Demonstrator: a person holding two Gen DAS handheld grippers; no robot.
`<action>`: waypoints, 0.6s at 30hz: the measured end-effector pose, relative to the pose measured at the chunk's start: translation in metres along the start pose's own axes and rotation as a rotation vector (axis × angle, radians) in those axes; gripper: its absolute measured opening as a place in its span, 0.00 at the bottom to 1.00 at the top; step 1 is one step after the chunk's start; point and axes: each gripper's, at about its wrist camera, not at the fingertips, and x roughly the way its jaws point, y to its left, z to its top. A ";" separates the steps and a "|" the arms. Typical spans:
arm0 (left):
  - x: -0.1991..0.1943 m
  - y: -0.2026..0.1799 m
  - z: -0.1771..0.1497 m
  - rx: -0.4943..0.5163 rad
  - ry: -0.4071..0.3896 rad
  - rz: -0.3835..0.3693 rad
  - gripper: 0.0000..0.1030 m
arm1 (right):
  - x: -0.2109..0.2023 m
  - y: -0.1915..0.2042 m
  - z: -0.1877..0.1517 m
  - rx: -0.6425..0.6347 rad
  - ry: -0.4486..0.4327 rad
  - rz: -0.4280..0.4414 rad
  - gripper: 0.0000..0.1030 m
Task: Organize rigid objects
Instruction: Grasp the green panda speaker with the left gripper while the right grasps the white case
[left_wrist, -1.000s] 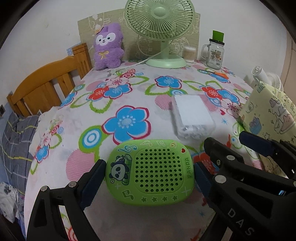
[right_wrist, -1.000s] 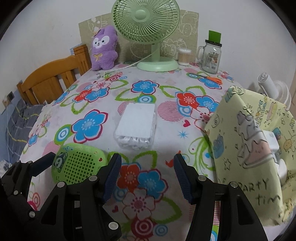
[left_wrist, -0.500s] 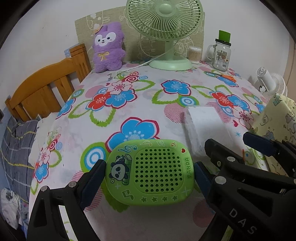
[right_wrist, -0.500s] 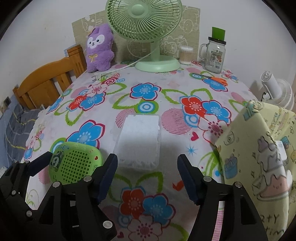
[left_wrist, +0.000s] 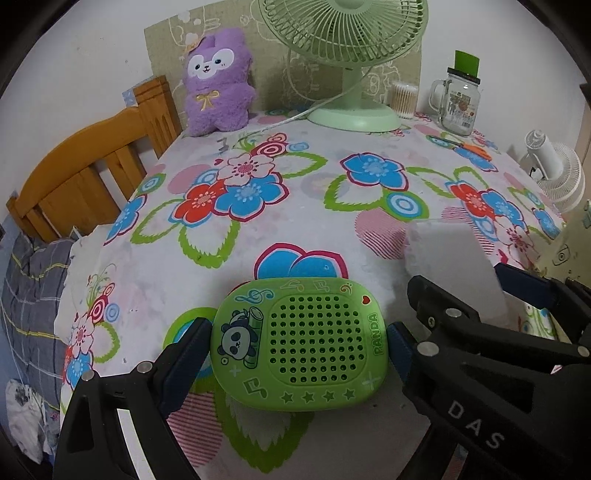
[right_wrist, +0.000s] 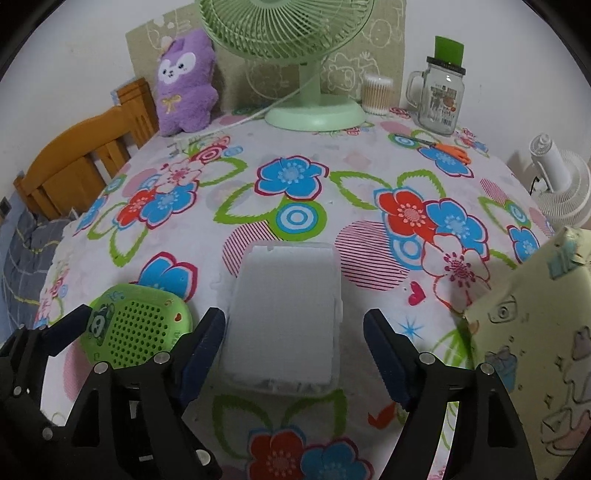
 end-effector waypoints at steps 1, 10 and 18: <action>0.002 0.000 0.000 -0.001 0.005 -0.003 0.92 | 0.002 0.000 0.000 0.002 0.006 -0.004 0.78; 0.009 -0.002 0.004 0.004 0.020 -0.003 0.92 | 0.014 0.005 0.005 -0.008 0.010 -0.033 0.64; 0.000 -0.003 0.004 0.008 0.004 -0.007 0.92 | 0.009 0.001 0.006 0.018 0.024 -0.001 0.60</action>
